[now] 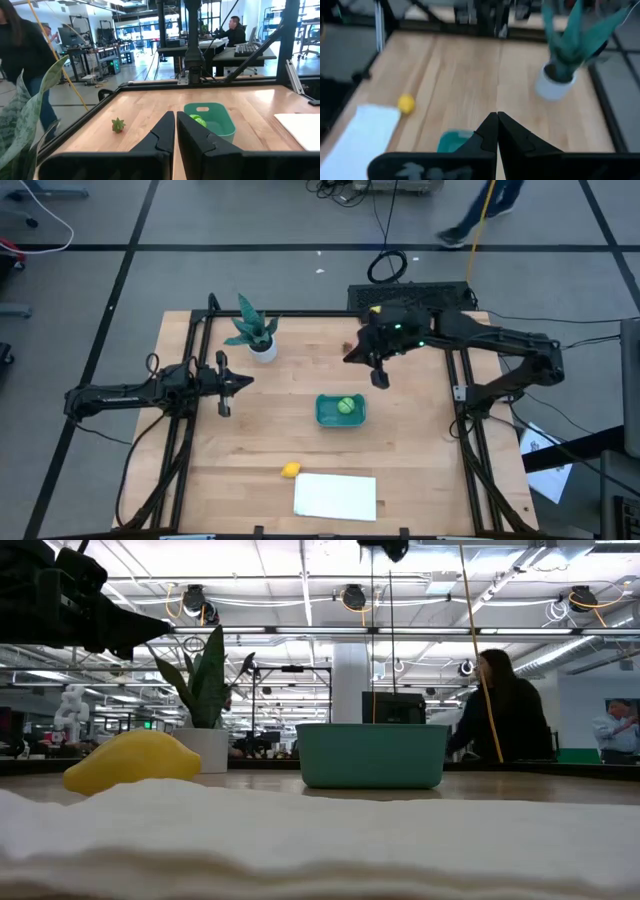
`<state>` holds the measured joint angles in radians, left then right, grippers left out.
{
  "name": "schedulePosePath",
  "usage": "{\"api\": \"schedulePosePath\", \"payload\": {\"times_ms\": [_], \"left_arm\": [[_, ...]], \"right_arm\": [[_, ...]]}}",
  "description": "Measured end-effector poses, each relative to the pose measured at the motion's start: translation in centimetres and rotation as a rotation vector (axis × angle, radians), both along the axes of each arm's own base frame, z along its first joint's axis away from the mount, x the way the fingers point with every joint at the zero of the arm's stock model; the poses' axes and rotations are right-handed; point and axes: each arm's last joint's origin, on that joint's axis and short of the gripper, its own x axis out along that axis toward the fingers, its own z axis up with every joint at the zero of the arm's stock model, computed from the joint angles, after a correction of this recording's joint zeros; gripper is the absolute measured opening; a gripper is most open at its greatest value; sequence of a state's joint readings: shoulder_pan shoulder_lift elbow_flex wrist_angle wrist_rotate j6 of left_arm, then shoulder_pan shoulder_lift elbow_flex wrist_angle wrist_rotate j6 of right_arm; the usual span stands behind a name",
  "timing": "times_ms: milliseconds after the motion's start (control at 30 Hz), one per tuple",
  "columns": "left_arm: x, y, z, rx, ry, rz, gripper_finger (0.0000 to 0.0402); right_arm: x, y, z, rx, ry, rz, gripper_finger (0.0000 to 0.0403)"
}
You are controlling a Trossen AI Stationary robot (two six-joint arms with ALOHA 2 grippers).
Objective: Pick and placing Produce into tupperware
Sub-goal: Put the yellow lemon into the blue bin
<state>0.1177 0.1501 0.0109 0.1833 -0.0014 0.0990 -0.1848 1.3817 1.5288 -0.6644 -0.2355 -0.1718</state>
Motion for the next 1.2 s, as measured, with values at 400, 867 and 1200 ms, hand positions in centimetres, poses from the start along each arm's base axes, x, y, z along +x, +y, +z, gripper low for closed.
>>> {"api": "schedulePosePath", "payload": {"times_ms": [400,867,1200], "left_arm": [[0.0,0.0,0.0,-0.004,0.000,-0.001,0.0026],[0.0,0.0,0.0,-0.006,0.000,-0.001,0.0026],[0.0,0.0,0.0,-0.013,0.000,-0.001,0.0026]], "right_arm": [[-6.0,0.9,3.8,-0.045,-0.190,-0.093,0.0000],[-13.0,1.9,-0.7,-0.043,-0.410,-0.212,0.0000],[-13.5,2.3,-6.2,0.023,-0.406,-0.150,0.0000]]}}
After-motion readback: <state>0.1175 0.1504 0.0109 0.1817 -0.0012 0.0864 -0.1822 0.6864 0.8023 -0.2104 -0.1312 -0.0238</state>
